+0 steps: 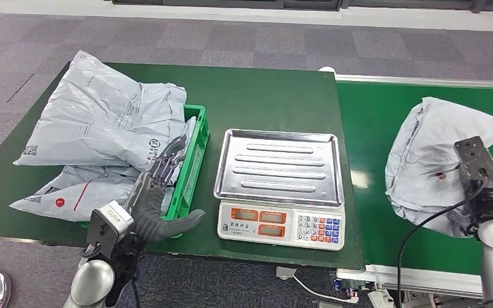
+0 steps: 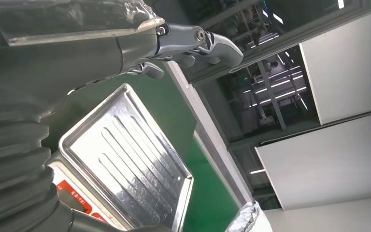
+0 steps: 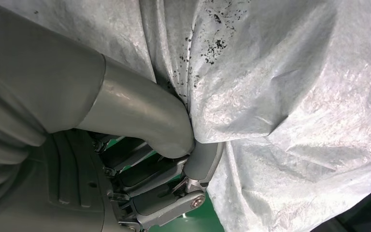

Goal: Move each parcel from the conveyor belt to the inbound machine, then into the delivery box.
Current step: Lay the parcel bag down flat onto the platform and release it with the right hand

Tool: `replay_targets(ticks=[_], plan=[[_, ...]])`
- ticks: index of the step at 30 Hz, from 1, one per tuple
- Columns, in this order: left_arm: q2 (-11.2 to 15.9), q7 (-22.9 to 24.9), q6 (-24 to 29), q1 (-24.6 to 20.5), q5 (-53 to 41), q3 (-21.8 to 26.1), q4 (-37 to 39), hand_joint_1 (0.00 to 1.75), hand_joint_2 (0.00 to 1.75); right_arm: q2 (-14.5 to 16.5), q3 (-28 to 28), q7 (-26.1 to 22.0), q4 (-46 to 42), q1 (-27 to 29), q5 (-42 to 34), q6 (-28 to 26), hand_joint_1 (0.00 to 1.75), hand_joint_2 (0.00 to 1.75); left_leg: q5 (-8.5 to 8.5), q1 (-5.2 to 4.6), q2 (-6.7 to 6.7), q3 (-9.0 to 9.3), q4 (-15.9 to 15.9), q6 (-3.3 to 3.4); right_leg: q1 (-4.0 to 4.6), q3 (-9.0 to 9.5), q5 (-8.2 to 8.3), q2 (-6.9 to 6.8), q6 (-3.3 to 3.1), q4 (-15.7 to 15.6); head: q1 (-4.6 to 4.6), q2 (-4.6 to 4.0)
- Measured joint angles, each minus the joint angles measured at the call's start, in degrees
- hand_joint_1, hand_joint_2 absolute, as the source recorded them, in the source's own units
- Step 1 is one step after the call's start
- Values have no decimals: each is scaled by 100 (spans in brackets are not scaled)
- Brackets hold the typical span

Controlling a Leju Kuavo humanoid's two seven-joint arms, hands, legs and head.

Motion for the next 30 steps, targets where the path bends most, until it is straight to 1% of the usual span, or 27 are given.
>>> replay_targets(ticks=[4,9,13,22,26,30], plan=[[-2,-5,-12,-27,4,0,44,0,175,119,130,-64,-52,-3,126,171,175,175,0,1,1,0,0,0,1,0,0,3,0,0,0,0],[-2,-28,-29,-72,47,-2,95,0,175,366,663,-232,-83,-128,316,578,175,175,2,2,5,1,-1,-2,2,-2,0,8,-1,1,0,0],[-11,-37,-66,-116,55,-5,122,0,175,550,1171,-255,-81,-347,343,670,175,175,9,2,1,0,-1,-2,3,-2,1,2,0,1,0,0],[-37,-37,-132,-187,54,-7,162,0,175,902,1939,-313,-68,-833,302,899,175,175,9,1,2,0,0,-3,2,-3,2,4,0,1,0,0],[-53,-39,-186,-223,45,-7,191,0,175,1016,2245,-275,-143,-894,225,934,175,175,9,2,1,0,0,-3,2,-3,2,2,0,1,0,0],[-61,-43,-203,-260,43,-7,229,0,175,1054,2448,-228,-266,-902,128,974,175,175,9,2,1,0,0,-3,2,-3,2,3,0,1,0,0]])
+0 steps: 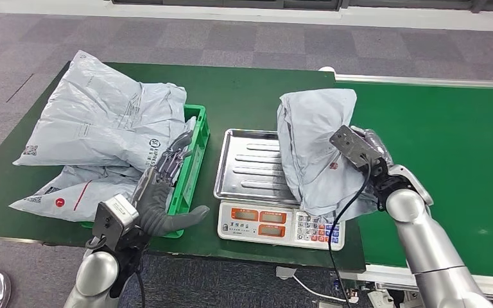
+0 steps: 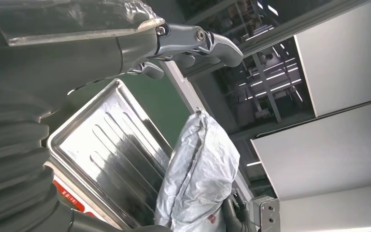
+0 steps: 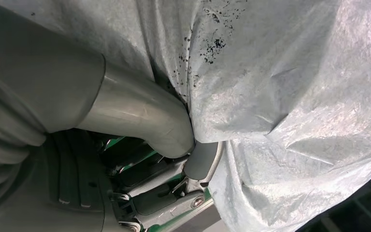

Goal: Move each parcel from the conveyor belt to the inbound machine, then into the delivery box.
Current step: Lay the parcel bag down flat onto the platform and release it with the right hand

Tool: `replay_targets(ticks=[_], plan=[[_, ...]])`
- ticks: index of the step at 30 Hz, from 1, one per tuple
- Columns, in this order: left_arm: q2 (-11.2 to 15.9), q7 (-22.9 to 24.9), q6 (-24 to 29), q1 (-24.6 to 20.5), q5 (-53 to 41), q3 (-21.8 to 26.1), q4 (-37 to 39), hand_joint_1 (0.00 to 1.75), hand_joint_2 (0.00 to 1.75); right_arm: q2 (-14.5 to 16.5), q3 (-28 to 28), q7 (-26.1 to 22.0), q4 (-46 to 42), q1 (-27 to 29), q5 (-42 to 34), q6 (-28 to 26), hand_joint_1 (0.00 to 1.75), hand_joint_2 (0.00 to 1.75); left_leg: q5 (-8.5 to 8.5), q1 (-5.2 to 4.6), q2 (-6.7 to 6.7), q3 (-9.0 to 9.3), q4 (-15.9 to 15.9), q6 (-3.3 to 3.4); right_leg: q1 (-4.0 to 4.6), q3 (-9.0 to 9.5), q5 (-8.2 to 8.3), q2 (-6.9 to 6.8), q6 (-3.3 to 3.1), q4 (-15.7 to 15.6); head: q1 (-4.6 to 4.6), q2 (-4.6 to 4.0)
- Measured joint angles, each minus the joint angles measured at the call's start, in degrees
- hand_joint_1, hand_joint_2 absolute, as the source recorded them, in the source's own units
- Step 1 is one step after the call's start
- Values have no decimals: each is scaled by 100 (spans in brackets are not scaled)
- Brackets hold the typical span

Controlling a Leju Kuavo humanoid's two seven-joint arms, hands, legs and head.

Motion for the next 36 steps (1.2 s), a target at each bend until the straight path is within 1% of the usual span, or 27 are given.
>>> replay_targets(ticks=[18,36], plan=[[0,-45,-45,-155,-8,-32,217,0,175,226,468,17,-81,20,-213,-2,175,175,1,0,1,1,0,-1,1,-4,0,2,0,0,0,0],[-1,-46,-45,-206,-8,-37,293,0,175,253,499,17,-51,22,-225,-2,175,175,0,0,2,0,1,-1,0,-4,0,2,0,0,0,0]])
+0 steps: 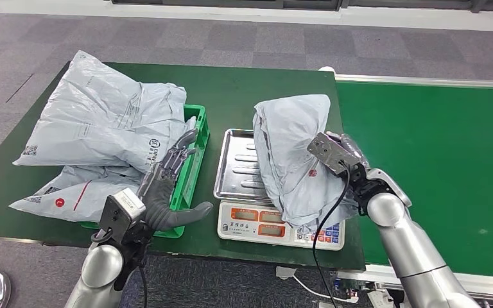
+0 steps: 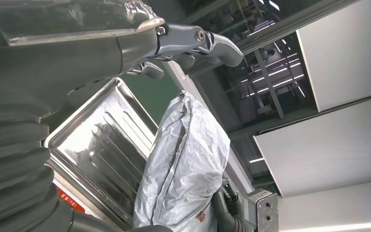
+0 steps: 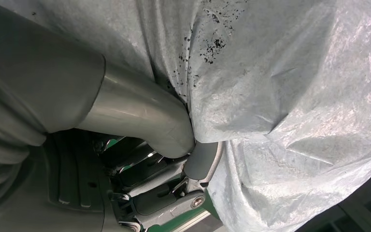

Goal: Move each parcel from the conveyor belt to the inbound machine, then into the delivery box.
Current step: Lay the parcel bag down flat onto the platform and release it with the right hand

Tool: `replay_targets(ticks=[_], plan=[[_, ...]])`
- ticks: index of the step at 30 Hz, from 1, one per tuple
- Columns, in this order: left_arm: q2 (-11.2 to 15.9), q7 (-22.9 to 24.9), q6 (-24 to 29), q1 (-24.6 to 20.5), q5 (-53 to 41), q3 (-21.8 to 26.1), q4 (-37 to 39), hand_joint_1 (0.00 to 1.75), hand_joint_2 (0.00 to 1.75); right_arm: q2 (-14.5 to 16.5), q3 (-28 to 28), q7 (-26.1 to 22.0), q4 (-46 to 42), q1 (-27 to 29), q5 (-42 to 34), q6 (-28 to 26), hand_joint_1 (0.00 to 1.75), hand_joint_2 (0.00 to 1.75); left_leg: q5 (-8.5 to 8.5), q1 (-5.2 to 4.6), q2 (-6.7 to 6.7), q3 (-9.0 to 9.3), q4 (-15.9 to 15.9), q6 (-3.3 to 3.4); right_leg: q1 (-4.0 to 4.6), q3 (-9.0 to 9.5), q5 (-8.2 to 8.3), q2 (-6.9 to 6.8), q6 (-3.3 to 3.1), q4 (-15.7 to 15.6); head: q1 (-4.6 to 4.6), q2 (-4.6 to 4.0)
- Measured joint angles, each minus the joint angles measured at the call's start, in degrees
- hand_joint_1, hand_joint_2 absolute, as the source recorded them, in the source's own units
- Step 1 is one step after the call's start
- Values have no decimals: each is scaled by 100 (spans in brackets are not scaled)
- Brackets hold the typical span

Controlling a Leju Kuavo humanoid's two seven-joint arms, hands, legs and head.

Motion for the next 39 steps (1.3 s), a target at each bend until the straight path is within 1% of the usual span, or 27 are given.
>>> replay_targets(ticks=[9,15,19,23,30,31,32,34,35,37,38,39], plan=[[1,0,0,-4,0,-7,1,0,175,5,4,-15,38,1,-87,-22,175,175,0,0,0,0,0,0,0,0,0,0,0,0,0,0],[1,20,0,-2,-11,-28,-4,0,175,16,8,-22,202,-2,-165,-133,175,175,0,0,0,0,0,0,0,0,0,0,0,0,0,0],[1,84,0,6,-8,-31,-22,0,175,13,8,80,526,-38,-266,-331,175,175,0,0,-1,-1,0,0,0,1,0,-1,0,0,0,0],[1,118,0,19,10,-31,-46,0,175,15,7,104,906,-109,-204,-553,175,175,0,0,-1,-2,0,0,-1,1,0,0,0,0,0,0],[1,122,0,29,15,-44,-51,0,175,39,7,77,1299,-234,-151,-633,175,175,0,0,-1,-2,0,0,0,0,0,-1,0,0,0,0],[1,122,0,31,15,-49,-52,0,175,40,7,76,1332,-239,-150,-642,157,175,0,0,-1,-2,0,0,0,0,0,-1,0,0,0,0],[1,122,0,33,15,-56,-52,0,175,41,7,77,1361,-242,-148,-652,117,175,0,0,-1,-2,0,0,0,0,0,-1,0,0,0,0],[1,122,0,36,15,-77,-51,0,175,43,6,82,1408,-243,-137,-673,31,175,0,0,-1,-2,0,0,0,0,0,-1,0,0,0,0],[0,122,0,37,15,-87,-50,0,175,44,4,88,1425,-243,-122,-682,17,175,0,0,0,-2,0,0,0,0,0,-1,0,0,0,0],[-1,122,0,38,15,-102,-50,0,175,46,-2,101,1454,-243,-92,-700,38,175,0,0,0,-2,0,0,0,0,0,0,0,0,0,0],[-1,122,0,38,15,-109,-50,0,175,48,-5,107,1466,-243,-81,-707,46,175,0,0,-1,-2,0,0,-1,0,0,-1,0,0,0,0],[-1,122,0,38,15,-115,-49,0,175,48,-9,109,1476,-243,-77,-712,33,175,0,0,-1,-2,0,0,-1,0,0,-1,0,0,0,0]])
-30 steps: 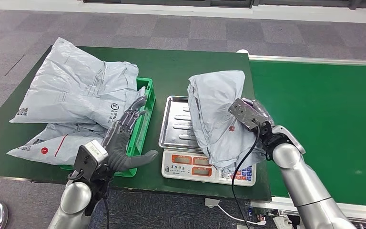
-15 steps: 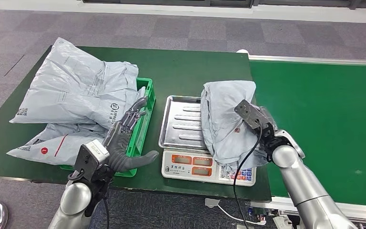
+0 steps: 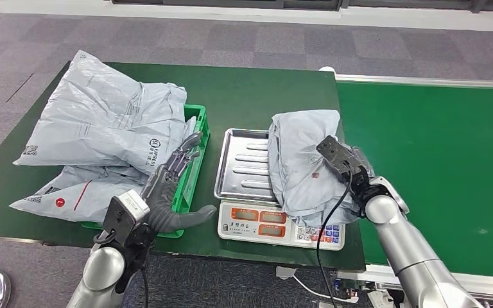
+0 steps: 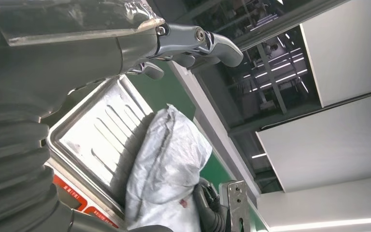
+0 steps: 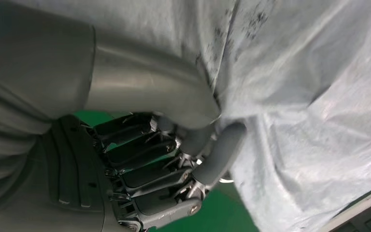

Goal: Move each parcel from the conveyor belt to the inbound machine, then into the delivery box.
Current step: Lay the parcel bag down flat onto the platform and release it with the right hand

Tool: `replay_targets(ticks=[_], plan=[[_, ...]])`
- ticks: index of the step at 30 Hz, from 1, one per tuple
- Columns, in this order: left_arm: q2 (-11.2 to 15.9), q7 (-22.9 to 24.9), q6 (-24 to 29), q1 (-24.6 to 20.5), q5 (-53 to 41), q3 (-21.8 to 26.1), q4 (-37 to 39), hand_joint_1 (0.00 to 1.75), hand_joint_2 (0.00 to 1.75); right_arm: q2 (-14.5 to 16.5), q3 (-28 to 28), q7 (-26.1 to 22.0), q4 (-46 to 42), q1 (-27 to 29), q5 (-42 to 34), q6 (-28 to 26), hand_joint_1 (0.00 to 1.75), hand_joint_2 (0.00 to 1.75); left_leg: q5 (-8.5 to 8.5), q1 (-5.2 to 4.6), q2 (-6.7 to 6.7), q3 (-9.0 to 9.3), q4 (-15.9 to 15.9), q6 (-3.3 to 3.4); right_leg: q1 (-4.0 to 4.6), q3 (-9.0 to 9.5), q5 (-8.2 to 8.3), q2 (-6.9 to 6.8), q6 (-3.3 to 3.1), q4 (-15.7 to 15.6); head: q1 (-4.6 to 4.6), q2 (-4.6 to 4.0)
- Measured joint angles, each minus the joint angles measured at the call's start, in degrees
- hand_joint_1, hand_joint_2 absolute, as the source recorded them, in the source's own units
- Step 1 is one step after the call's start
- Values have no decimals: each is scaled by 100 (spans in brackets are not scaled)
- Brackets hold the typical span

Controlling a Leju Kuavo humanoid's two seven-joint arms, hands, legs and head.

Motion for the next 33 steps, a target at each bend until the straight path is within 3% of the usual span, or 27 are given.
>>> replay_targets(ticks=[3,25,33], plan=[[0,0,0,1,0,-8,3,0,175,0,-9,2,27,0,11,-3,0,175,0,0,0,1,0,0,0,0,0,0,0,0,0,0],[3,-6,8,12,20,-15,64,0,175,49,-35,-247,167,-132,43,63,0,175,0,0,0,0,0,0,0,1,0,0,0,0,0,0],[7,-11,9,57,3,-15,62,0,175,20,-233,-191,-479,-101,-8,42,0,175,1,0,0,1,0,0,0,-1,0,0,0,0,0,0]])
